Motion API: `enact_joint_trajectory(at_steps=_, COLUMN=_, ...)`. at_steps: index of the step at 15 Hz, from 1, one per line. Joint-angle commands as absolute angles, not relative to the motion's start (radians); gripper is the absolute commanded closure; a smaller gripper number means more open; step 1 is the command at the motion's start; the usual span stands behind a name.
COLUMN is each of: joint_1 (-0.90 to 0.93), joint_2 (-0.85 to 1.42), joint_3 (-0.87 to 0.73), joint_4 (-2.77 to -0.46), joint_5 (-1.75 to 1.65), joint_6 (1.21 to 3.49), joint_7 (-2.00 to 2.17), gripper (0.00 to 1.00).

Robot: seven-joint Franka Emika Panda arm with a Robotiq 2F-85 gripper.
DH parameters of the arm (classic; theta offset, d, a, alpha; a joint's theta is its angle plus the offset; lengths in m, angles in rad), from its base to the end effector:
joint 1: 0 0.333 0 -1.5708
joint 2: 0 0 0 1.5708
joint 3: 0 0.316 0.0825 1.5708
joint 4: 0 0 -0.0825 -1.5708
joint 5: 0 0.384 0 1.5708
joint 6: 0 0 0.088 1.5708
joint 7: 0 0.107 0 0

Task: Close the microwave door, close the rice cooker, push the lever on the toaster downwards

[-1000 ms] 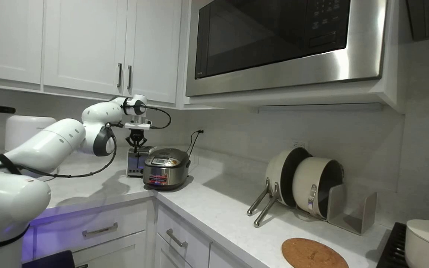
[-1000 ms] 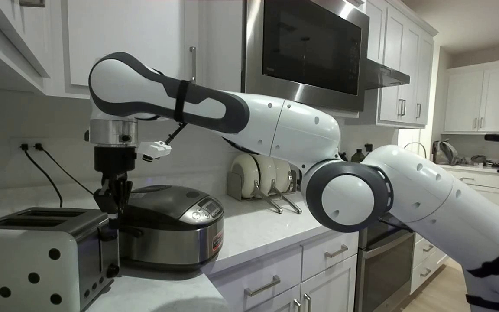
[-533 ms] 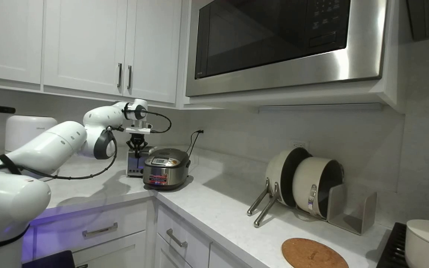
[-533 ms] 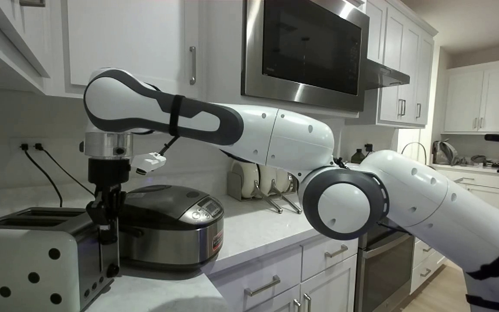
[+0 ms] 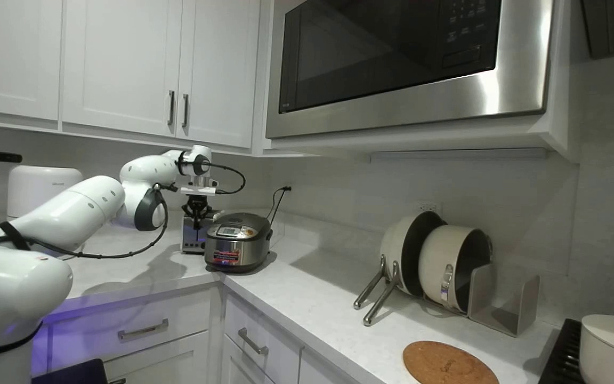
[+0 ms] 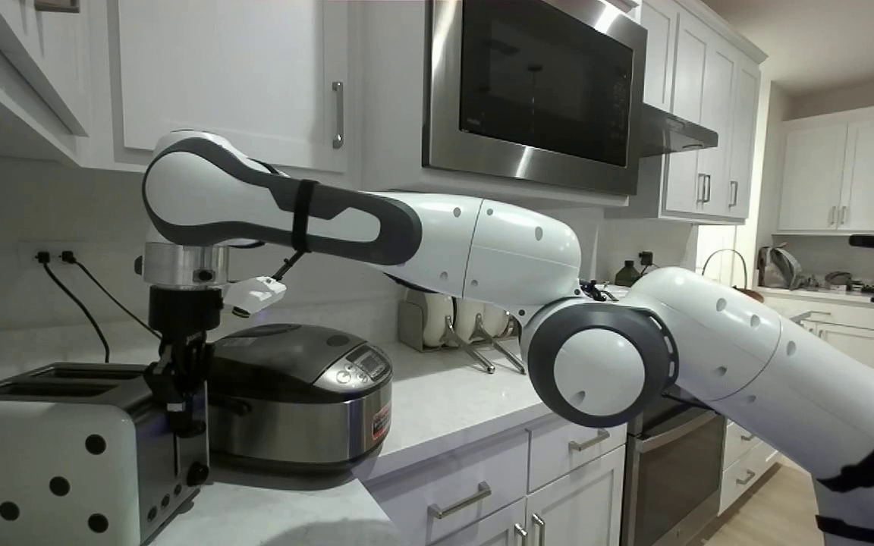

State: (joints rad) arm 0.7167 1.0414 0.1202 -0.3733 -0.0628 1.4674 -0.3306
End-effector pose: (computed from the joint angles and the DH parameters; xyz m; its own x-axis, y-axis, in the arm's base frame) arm 0.5660 0.5283 0.4616 0.4558 0.8877 0.0656 0.8900 -0.4554 -0.0215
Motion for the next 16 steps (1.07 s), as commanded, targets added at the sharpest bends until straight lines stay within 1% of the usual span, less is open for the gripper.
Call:
enact_joint_trajectory(at_steps=1, joint_1=0.715, joint_2=1.060, joint_3=0.118, joint_4=-0.362, joint_5=-0.061, joint_6=1.490, joint_7=-0.347, gripper=1.00)
enact_joint_trajectory(at_steps=16, joint_1=0.715, joint_2=1.081, joint_3=0.094, joint_4=-0.372, joint_5=-0.091, joint_6=1.460, joint_7=-0.383, gripper=1.00)
